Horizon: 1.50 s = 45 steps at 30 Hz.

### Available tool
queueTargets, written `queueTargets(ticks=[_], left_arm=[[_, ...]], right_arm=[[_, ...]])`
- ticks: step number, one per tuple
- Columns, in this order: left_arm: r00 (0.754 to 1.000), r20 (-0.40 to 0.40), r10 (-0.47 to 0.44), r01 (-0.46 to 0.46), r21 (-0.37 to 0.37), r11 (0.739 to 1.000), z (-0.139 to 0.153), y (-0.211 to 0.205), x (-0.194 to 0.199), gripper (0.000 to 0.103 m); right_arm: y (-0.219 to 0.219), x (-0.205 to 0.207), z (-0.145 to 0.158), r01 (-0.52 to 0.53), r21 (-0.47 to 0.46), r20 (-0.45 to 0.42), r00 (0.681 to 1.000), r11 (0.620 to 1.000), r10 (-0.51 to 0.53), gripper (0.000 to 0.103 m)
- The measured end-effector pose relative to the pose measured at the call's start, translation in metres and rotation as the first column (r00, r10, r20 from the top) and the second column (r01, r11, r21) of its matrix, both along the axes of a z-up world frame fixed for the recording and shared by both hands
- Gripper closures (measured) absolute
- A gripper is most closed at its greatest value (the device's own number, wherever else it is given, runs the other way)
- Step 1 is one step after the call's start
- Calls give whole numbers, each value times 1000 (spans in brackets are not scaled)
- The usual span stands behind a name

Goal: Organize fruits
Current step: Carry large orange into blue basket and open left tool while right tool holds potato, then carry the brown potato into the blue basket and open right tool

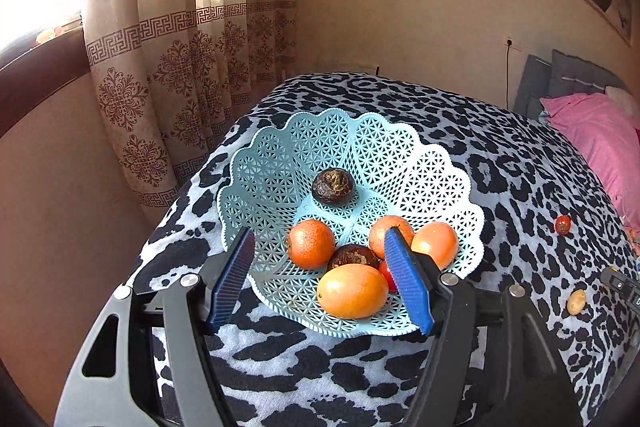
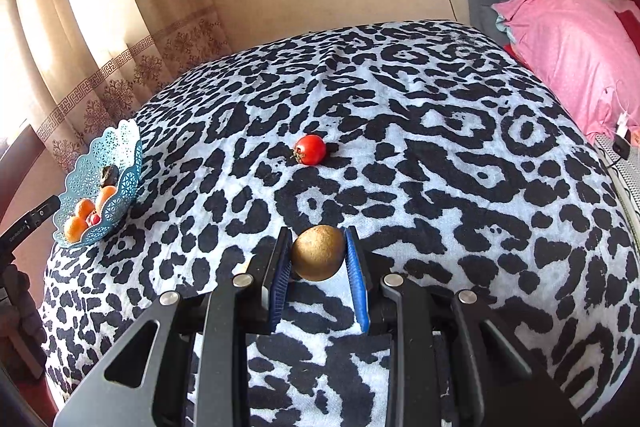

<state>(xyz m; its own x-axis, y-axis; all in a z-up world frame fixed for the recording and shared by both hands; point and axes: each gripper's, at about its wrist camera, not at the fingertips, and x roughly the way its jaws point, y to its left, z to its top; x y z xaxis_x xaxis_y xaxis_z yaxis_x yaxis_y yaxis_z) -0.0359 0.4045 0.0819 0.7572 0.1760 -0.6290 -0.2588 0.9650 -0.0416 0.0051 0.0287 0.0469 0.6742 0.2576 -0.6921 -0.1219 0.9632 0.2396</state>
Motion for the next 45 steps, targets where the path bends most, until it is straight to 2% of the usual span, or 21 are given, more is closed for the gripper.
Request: queueTargets(ticks=[8, 10, 11, 12, 18, 23, 30, 34, 39, 45], left_arm=[[1000, -3, 13, -13, -3, 1000, -5, 9, -7, 34], [1000, -2, 17, -17, 0, 1000, -6, 9, -8, 30], [1000, 0, 25, -25, 8, 1000, -8, 10, -9, 22], [999, 4, 33, -33, 20, 999, -9, 9, -10, 19], [1000, 4, 22, -22, 24, 999, -15, 7, -14, 19], [999, 15, 29, -30, 58, 998, -15, 5, -18, 19], [999, 24, 32, -33, 36, 999, -15, 11, -24, 18], [999, 24, 40, -41, 25, 999, -16, 17, -28, 18], [998, 27, 61, -61, 7, 998, -16, 26, -29, 18], [998, 17, 65, -65, 3, 998, -19, 27, -26, 18]], right_arm=[[38, 5, 15, -87, -11, 21, 996, 996, 87, 76], [50, 8, 20, -113, -13, 27, 993, 994, 113, 76], [56, 9, 22, -125, -14, 30, 992, 992, 125, 76], [63, 11, 25, -137, -15, 35, 990, 990, 138, 76], [110, 27, 39, -217, -19, 60, 974, 976, 218, 76], [153, 43, 50, -279, -19, 81, 957, 960, 279, 75], [206, 62, 52, -346, -39, 77, 934, 937, 348, 75], [202, 58, 51, -343, -39, 84, 935, 939, 345, 75], [179, 43, 23, -345, -34, 13, 938, 938, 345, 75], [178, 24, -5, -429, 20, -62, 901, 903, 429, 75]])
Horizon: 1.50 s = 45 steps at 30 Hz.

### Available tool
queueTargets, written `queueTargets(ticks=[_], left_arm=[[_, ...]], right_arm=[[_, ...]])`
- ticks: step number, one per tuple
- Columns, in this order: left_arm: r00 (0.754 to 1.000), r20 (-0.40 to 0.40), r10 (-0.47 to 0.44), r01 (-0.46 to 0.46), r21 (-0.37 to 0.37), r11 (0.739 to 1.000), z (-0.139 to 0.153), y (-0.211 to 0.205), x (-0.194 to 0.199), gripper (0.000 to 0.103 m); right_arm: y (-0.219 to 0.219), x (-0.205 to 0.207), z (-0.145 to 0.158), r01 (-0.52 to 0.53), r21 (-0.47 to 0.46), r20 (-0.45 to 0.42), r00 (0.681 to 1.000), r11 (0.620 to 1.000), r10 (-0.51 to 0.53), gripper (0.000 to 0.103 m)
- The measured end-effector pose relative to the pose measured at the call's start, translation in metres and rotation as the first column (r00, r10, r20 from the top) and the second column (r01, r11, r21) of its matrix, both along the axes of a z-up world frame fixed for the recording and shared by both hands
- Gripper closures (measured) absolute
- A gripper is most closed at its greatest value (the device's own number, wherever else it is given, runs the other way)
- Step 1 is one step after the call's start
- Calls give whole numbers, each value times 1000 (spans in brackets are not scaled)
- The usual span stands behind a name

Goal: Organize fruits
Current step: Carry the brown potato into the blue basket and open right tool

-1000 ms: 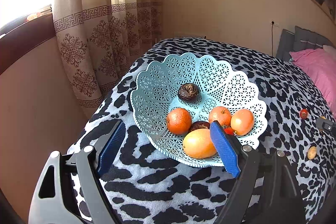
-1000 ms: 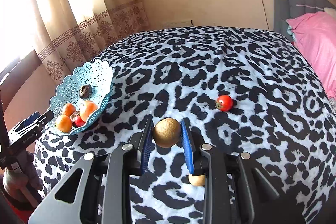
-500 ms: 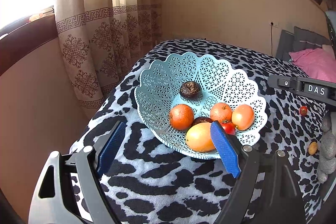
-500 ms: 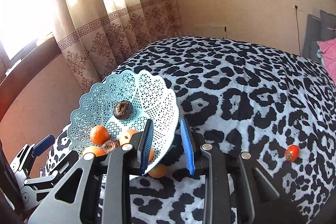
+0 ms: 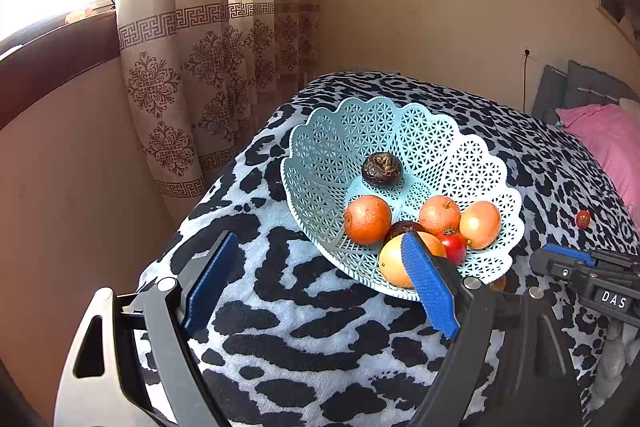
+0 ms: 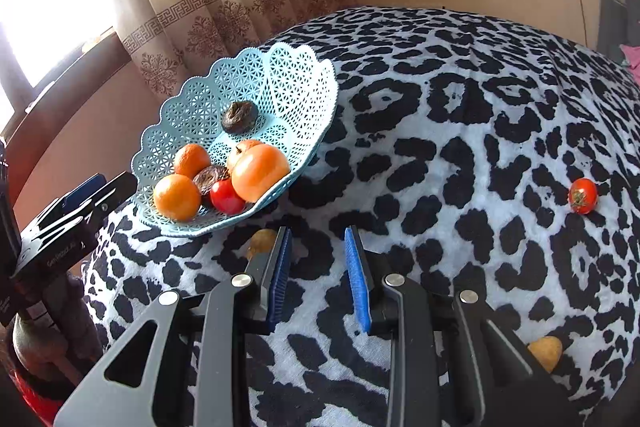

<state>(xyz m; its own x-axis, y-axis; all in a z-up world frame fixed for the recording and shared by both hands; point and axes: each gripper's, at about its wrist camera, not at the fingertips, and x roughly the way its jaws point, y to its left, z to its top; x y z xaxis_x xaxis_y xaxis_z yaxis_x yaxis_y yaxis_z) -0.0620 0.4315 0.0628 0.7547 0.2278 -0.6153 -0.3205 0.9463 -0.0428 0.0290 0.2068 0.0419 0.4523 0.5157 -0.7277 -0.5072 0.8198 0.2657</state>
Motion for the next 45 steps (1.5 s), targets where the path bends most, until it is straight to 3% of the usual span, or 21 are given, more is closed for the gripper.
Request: queueTargets(ticks=[9, 17, 23, 28, 36, 45], left_arm=[[1000, 6, -5, 5, -1, 1000, 1, -2, -1, 18], [1000, -1, 3, -3, -13, 1000, -1, 1, 1, 17], [1000, -4, 6, -6, -18, 1000, -2, 2, 1, 17], [1000, -8, -2, 2, -17, 1000, -3, 0, 2, 17], [1000, 1, 3, -3, -14, 1000, 0, 0, -1, 17], [1000, 5, -9, 9, -14, 1000, 1, -3, -1, 17]], right_arm=[[40, -6, -11, -103, -45, -5, 995, 994, 103, 75], [40, -4, -15, -107, -67, -18, 994, 992, 106, 75], [16, -6, 15, -61, -23, 37, 997, 998, 62, 75], [14, 15, 38, -9, 11, 102, 995, 1000, 8, 75], [36, 51, 41, 32, 20, 116, 993, 999, -34, 75], [19, 39, 43, 60, 34, 122, 991, 998, -63, 75]])
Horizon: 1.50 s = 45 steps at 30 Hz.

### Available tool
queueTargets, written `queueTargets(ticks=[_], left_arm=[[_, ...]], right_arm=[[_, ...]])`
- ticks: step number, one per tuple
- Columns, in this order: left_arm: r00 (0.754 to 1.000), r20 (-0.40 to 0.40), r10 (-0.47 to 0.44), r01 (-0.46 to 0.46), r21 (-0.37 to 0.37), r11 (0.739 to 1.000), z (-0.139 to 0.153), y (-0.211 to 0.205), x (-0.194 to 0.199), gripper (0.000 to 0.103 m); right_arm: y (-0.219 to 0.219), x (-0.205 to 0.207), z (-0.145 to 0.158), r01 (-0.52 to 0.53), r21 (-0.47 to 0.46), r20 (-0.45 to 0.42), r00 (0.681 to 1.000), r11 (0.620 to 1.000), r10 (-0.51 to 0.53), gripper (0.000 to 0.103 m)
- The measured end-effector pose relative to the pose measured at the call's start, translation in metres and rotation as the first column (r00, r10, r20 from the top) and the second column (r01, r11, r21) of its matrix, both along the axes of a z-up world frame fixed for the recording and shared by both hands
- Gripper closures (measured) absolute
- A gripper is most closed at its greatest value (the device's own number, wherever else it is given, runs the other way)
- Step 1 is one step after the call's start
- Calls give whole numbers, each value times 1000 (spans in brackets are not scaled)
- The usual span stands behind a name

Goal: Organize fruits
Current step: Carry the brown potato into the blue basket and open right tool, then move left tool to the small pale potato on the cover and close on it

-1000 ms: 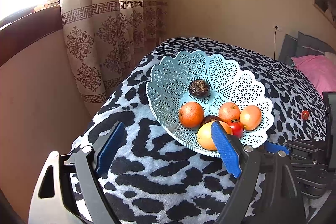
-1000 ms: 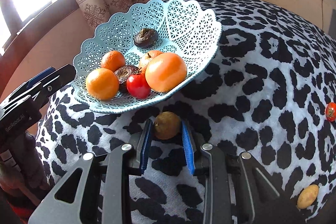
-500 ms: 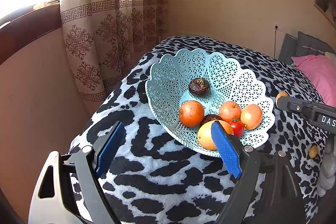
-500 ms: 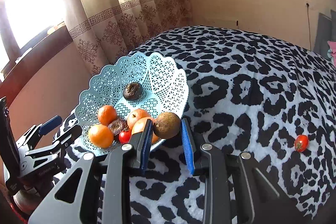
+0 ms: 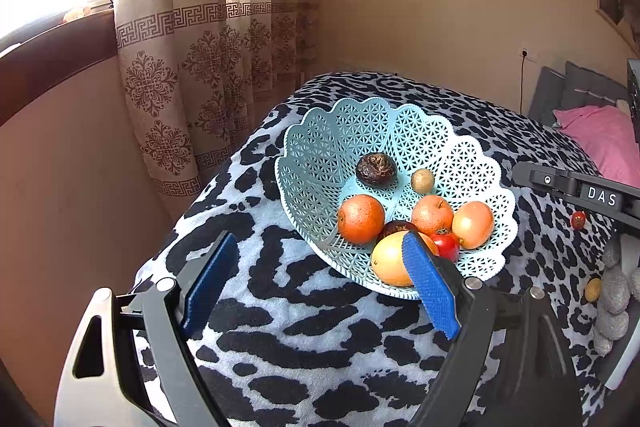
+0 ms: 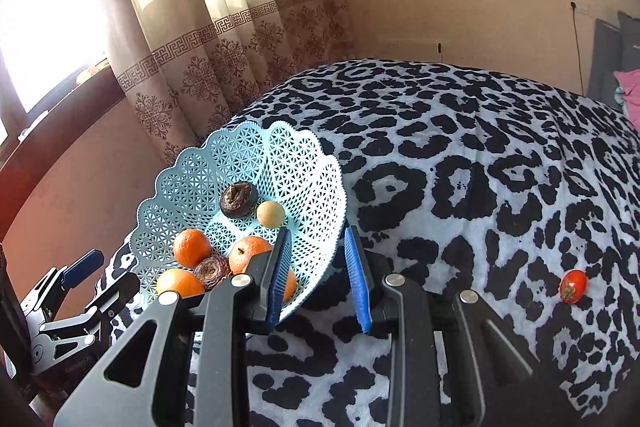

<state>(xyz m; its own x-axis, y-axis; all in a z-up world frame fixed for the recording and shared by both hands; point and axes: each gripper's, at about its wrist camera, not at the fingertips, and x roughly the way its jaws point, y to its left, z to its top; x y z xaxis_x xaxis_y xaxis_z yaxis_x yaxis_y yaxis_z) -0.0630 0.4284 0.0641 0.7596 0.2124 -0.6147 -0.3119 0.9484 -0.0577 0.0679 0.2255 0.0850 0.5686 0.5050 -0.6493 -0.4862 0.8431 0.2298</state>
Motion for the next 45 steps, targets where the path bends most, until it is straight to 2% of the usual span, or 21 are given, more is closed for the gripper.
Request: queueTargets(ticks=[10, 12, 13, 16, 23, 25, 26, 27, 32, 39, 45], left_arm=[[1000, 12, -12, 12, 6, 1000, 6, -9, -5, 16], [1000, 17, -12, 12, 10, 1000, 8, -11, -6, 6], [1000, 19, -13, 13, 12, 1000, 8, -12, -7, 6], [999, 20, -25, 25, 16, 1000, 11, -16, -7, 6], [999, 5, -48, 48, 32, 998, 15, -29, -3, 3], [999, -6, -53, 53, 34, 998, 15, -33, -1, 3], [998, -9, -56, 57, 35, 998, 14, -35, 0, 3], [998, -12, -60, 61, 38, 997, 15, -38, 1, 3], [996, -17, -87, 88, 65, 994, 18, -56, 4, 3], [986, -41, -163, 166, 93, 982, 21, -96, 16, 3], [968, -73, -241, 245, 62, 967, 18, -132, 28, 3]], right_arm=[[-36, -20, -9, 57, 8, -17, 998, 998, -57, 75], [-46, -22, -12, 79, 13, -27, 997, 997, -78, 74], [-52, -23, -13, 90, 16, -32, 996, 996, -89, 73], [-69, -25, -14, 134, 27, -36, 990, 991, -133, 61], [-124, -27, -18, 244, 68, -57, 969, 967, -241, 61], [-141, -28, -22, 281, 74, -65, 959, 957, -277, 53], [-151, -30, -25, 302, 81, -68, 952, 950, -297, 39], [-160, -31, -27, 326, 89, -68, 945, 941, -321, 32], [-199, -38, -38, 388, 89, -87, 921, 917, -381, 32], [-231, -44, -47, 439, 108, -106, 897, 892, -428, 30], [-236, -43, -54, 479, 23, -83, 876, 877, -476, 29]])
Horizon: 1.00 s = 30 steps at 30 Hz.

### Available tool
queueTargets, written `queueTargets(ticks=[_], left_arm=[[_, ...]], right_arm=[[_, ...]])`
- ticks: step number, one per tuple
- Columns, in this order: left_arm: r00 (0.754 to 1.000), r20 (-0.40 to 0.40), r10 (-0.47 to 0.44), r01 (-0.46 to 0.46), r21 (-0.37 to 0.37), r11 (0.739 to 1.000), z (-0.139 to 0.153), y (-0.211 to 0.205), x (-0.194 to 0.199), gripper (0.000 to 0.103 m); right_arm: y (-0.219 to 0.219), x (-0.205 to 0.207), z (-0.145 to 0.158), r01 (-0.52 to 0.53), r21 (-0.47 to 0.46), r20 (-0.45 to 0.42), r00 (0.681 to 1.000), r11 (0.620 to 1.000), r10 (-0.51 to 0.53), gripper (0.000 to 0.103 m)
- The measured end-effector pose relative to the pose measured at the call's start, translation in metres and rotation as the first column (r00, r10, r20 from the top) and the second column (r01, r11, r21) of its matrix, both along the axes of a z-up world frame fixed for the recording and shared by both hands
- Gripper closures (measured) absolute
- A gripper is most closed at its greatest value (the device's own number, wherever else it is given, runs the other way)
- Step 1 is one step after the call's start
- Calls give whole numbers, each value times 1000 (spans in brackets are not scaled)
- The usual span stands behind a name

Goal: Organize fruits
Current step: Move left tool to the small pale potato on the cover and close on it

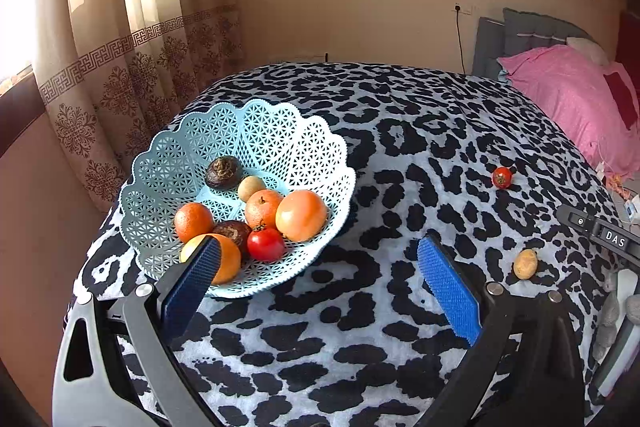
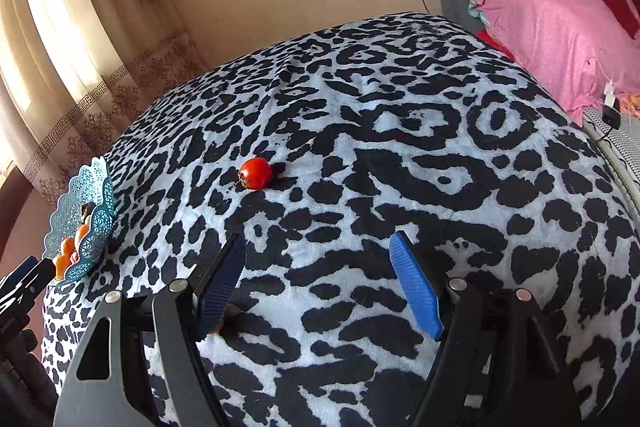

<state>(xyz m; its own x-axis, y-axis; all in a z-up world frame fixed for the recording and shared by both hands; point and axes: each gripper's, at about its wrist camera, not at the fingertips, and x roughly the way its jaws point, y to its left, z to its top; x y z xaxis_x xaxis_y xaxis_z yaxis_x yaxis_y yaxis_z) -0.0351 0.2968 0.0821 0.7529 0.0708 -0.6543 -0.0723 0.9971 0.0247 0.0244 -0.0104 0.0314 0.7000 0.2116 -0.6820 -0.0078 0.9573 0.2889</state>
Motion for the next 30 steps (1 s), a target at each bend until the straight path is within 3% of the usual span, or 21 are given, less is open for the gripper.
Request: queueTargets(ticks=[14, 30], left_arm=[[987, -73, -146, 148, 22, 989, -20, -67, 15, 3], [958, -127, -258, 266, 51, 963, -35, -116, 31, 3]], right_arm=[[-4, -2, -4, 21, -32, 16, 1000, 999, -21, 22], [-6, -6, -4, 40, -43, 32, 999, 998, -39, 22]])
